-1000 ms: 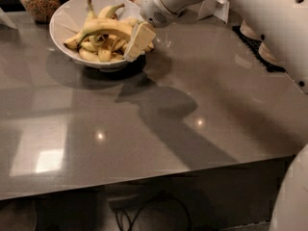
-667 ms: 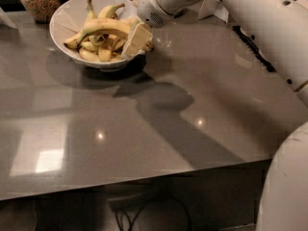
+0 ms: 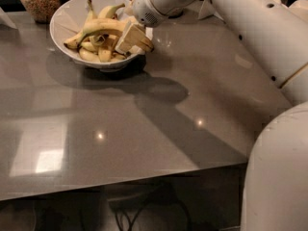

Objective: Pick banana from white bowl

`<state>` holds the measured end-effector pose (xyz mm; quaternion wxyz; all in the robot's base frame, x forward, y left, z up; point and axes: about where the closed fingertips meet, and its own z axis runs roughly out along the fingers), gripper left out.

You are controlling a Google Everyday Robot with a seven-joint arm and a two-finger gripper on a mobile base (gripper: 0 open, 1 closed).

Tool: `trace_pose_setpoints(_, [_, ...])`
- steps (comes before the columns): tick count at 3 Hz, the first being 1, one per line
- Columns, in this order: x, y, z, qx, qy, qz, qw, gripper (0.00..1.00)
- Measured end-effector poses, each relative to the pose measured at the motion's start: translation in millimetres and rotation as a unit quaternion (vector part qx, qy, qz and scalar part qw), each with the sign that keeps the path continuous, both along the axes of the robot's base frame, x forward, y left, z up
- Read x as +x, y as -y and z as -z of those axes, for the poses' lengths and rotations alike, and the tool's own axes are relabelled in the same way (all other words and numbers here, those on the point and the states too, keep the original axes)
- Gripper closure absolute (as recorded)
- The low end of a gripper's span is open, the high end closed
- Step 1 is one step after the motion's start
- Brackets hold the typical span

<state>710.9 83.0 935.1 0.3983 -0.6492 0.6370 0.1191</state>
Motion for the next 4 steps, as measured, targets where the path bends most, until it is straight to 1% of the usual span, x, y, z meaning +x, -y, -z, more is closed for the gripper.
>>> trace_pose_setpoints(1, [2.6,-4.7,2.8,0.002,-0.004,-0.002,1.0000,0.48])
trace_pose_setpoints(3, [1.1,-5.3,1.7,0.001,-0.005,-0.002,1.0000,0.94])
trace_pose_setpoints(4, [-4.2,-4.3,-6.6,-0.001,-0.006,-0.002,1.0000,1.00])
